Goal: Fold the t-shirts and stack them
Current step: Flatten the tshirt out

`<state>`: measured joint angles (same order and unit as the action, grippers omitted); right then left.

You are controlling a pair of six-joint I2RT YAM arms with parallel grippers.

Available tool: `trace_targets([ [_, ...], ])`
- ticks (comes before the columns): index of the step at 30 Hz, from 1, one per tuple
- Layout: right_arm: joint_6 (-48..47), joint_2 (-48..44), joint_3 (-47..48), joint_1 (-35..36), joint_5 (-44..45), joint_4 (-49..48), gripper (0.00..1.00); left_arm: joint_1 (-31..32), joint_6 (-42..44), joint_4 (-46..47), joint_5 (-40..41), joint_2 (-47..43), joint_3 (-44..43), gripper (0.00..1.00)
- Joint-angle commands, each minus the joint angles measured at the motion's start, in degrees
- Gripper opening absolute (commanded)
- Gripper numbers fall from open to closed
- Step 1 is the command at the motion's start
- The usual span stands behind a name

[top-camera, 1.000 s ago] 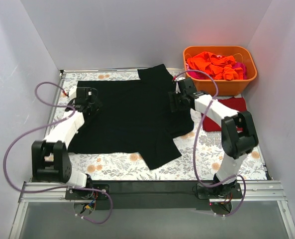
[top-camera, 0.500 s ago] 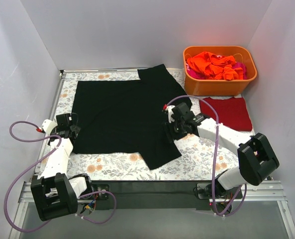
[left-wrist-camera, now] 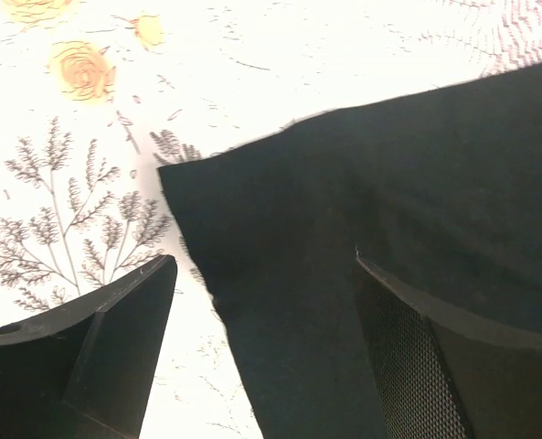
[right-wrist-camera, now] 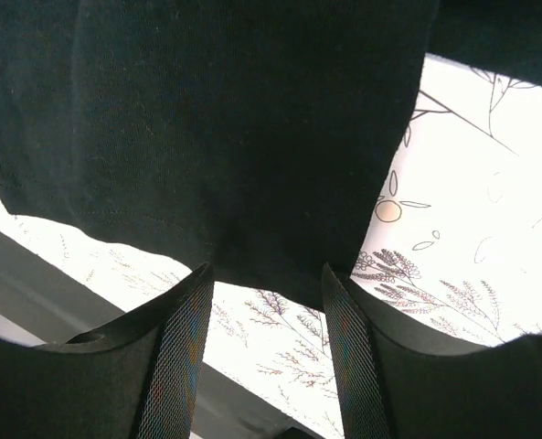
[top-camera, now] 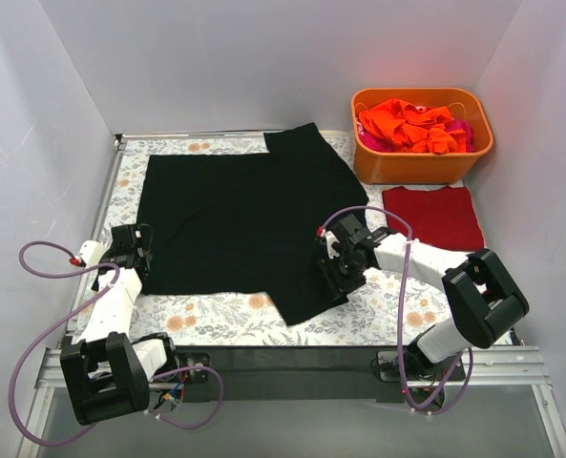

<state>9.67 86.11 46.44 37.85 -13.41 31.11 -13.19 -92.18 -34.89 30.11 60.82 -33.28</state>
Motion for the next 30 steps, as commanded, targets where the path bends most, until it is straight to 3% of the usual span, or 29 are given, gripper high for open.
trace_targets([
  [1,-0.8,2.0,-3.0,0.1,0.0,4.7,0.5,-0.4,-1.6,-0.5,4.3,-0.6,0.2,0.71],
  [4,-0.1,0.7,-4.5,0.2,2.7,6.1,0.48,-0.4,-1.9,-0.4,5.1,0.0,0.2,0.71],
  [9,1.4,-2.7,-6.9,0.4,3.5,10.7,0.24,-0.6,-2.4,-0.4,5.1,1.0,0.2,0.71],
  [13,2.4,-4.6,-8.5,1.3,2.5,14.8,0.21,-0.6,-2.3,-0.2,5.1,1.1,0.2,0.71],
  [17,4.0,-8.0,-10.4,3.6,1.3,17.9,0.11,-0.6,-2.3,-0.1,5.2,1.0,0.2,0.71],
  [22,3.6,-11.5,-9.7,5.0,-4.4,19.6,0.11,-0.6,-2.2,0.2,4.4,1.0,0.2,0.71],
  [25,3.5,-12.8,-4.0,5.0,-6.8,20.3,0.14,-0.6,-2.3,0.0,3.6,0.9,0.6,0.71],
  [28,3.4,-12.5,3.0,5.0,-9.6,20.0,0.23,-0.6,-2.3,-1.0,3.0,0.5,0.8,0.71],
  [30,3.7,-11.9,7.6,5.0,-7.4,19.7,0.37,-0.6,-2.8,-2.4,3.6,0.4,0.8,0.72],
])
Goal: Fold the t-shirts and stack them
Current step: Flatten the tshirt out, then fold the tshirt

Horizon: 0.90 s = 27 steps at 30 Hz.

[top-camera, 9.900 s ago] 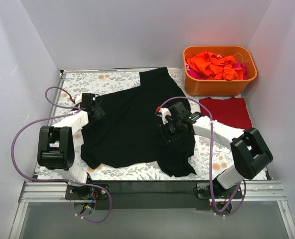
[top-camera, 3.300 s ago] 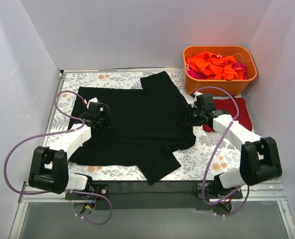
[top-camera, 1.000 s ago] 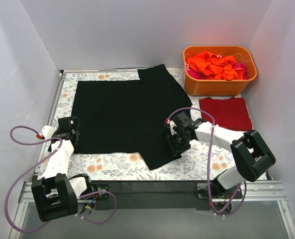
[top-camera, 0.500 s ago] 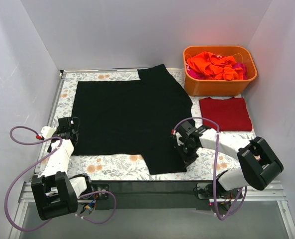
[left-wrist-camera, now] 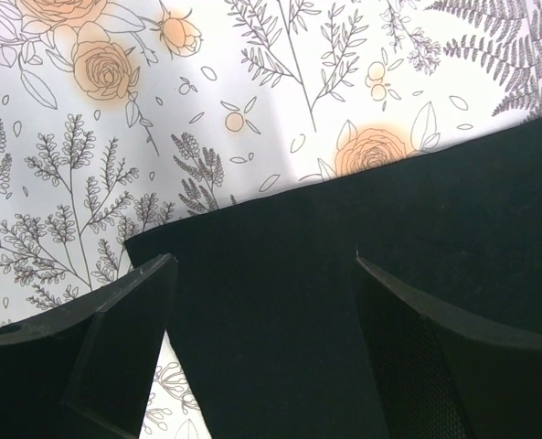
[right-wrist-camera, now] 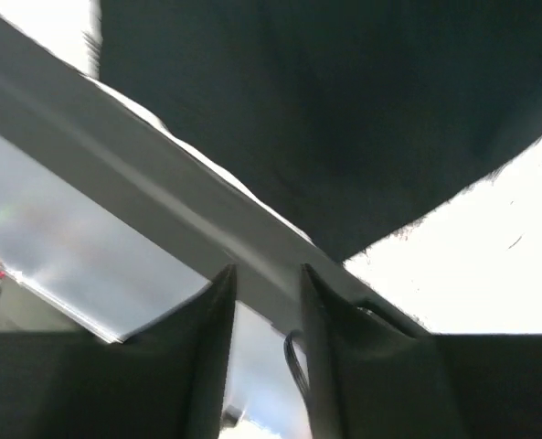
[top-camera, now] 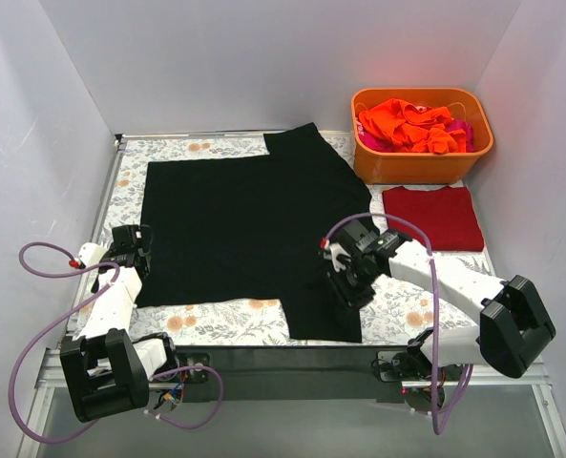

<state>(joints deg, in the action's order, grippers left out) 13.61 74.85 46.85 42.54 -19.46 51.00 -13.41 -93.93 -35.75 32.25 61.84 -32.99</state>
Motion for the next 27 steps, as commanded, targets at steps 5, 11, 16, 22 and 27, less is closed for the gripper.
trace_targets([
  [5,0.5,0.6,11.1,-2.3,9.3,-2.0,0.63,-0.4,-6.1,-7.3,4.7,0.2,-0.1,0.72],
  [11,3.2,-2.9,7.0,-11.2,12.3,-10.8,0.73,-0.4,-12.1,-11.4,7.2,-0.1,0.5,0.71],
  [16,4.3,-6.0,2.5,-17.8,9.8,-17.4,0.72,-1.3,-12.2,-10.7,5.8,5.1,-0.7,0.71],
  [22,4.0,-6.7,1.8,-21.7,8.2,-20.8,0.7,-6.7,-4.4,-3.5,-3.6,13.2,-0.8,0.7],
  [27,5.4,-8.9,-0.5,-22.9,10.5,-23.3,0.67,-8.5,-0.7,-0.1,-8.3,16.8,-0.5,0.66],
])
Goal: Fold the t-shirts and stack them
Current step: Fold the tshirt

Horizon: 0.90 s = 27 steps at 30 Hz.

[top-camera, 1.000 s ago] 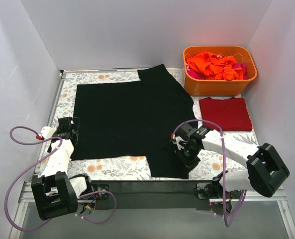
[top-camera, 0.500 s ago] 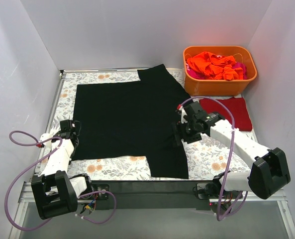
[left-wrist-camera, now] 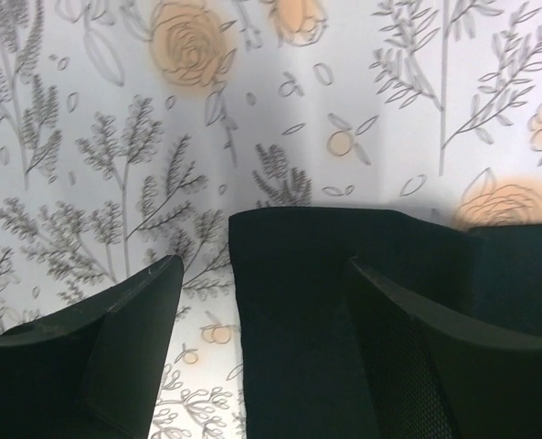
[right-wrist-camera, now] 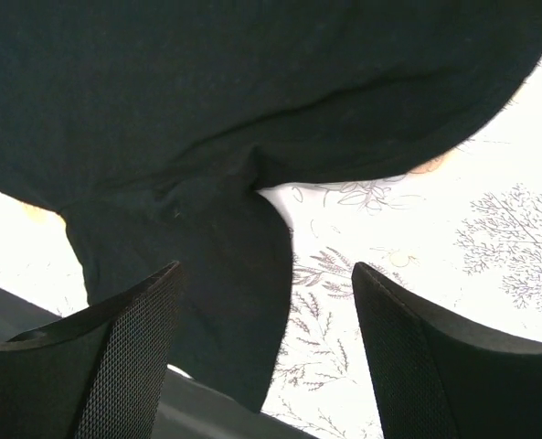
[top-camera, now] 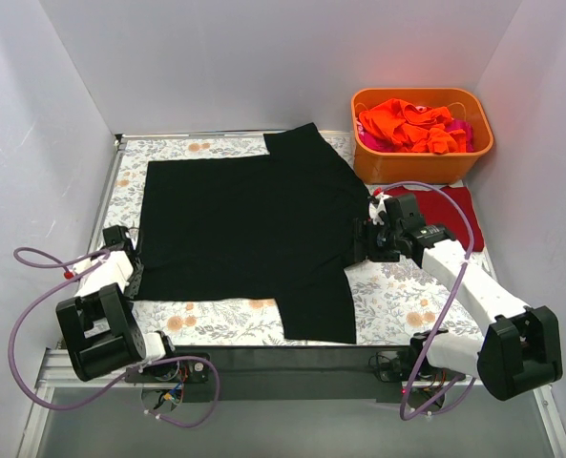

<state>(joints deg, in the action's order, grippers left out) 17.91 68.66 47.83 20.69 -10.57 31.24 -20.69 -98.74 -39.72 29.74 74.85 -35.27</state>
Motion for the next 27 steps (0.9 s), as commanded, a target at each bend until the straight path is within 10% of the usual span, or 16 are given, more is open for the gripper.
trace_targets([
  [1,1.3,-3.0,-1.9,-1.3,2.0,-3.7,0.67,-1.3,4.0,4.6,-6.4,4.9,2.0,0.62],
  [11,3.0,-3.1,-2.3,-1.8,5.0,-5.2,0.65,-1.3,5.9,6.8,-9.5,9.1,2.1,0.27],
  [27,3.1,3.6,-3.9,-1.7,3.5,-9.5,0.51,-1.2,8.6,6.4,-8.9,-2.5,2.0,0.15],
])
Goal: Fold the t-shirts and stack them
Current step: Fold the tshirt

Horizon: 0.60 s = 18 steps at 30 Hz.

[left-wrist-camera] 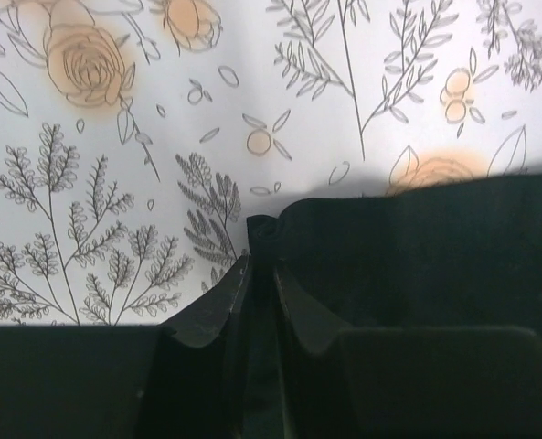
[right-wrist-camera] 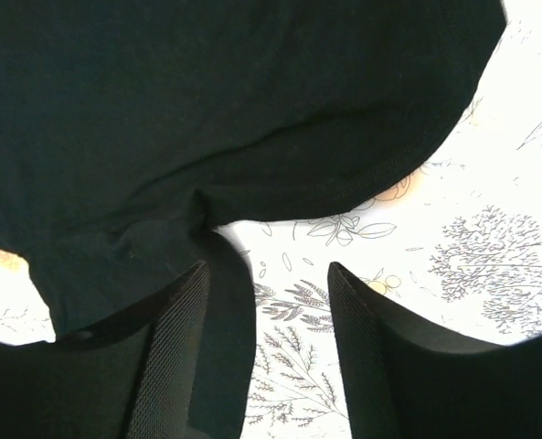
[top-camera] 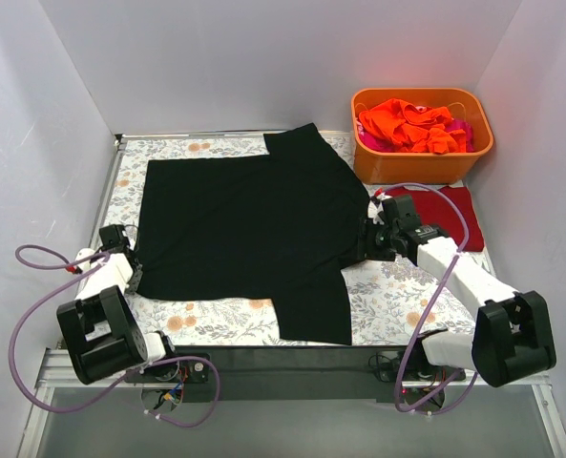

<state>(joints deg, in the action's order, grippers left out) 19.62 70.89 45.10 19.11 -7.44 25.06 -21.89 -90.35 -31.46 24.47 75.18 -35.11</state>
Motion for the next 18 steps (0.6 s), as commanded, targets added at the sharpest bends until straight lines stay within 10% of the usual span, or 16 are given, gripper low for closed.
trace_targets([
  [1,1.8,1.7,-1.3,-0.1,0.5,-3.7,0.51,0.1,0.2,-1.8,-3.6,-4.3,2.0,0.15],
  [18,3.0,3.2,-8.0,5.0,-7.8,-0.1,0.55,0.7,-1.7,-1.3,-3.4,-5.5,1.7,0.15],
])
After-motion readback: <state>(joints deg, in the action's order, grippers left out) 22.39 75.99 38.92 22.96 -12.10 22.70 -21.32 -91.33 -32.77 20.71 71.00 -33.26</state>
